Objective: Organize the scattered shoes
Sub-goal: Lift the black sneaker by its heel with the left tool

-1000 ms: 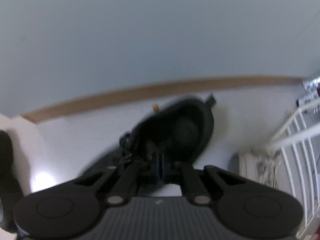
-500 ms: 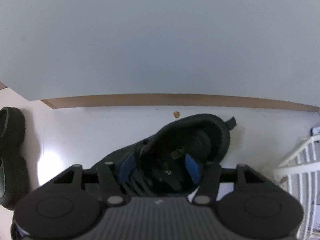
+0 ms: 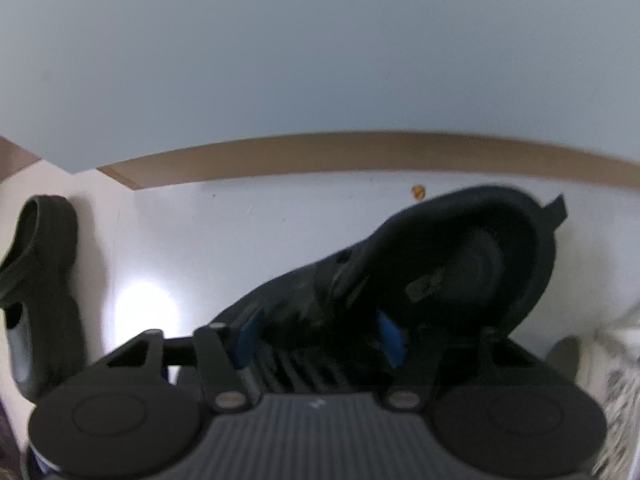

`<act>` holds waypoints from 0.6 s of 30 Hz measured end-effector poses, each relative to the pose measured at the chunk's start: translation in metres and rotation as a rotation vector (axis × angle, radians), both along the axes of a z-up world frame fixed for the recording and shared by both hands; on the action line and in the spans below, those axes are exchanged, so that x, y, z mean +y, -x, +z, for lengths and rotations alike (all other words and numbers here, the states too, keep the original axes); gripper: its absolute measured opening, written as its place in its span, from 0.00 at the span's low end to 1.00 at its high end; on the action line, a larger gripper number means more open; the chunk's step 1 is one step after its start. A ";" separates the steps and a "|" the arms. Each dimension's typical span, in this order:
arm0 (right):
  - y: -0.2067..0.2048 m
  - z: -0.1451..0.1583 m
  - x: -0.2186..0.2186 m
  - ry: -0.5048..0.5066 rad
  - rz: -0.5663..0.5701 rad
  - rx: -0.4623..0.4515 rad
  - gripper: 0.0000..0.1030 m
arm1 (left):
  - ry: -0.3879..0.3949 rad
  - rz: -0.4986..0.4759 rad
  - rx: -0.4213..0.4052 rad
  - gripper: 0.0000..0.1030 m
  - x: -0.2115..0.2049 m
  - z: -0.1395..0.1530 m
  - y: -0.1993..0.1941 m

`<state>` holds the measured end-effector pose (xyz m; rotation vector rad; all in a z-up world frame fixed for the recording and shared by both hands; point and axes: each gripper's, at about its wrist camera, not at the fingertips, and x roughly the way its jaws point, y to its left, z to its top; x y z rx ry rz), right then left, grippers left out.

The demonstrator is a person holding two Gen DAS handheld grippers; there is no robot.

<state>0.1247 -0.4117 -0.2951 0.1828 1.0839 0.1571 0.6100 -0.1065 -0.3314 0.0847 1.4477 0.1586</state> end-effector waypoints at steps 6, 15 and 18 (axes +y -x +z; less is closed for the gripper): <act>-0.003 0.002 0.004 -0.007 0.010 -0.009 0.85 | -0.012 -0.031 -0.034 0.18 0.002 0.006 0.009; 0.003 0.002 0.007 -0.005 0.010 -0.002 0.85 | 0.080 -0.017 -0.124 0.13 0.013 0.025 0.019; 0.004 0.003 0.008 -0.008 0.008 -0.004 0.85 | 0.089 -0.026 -0.149 0.13 0.007 0.039 0.019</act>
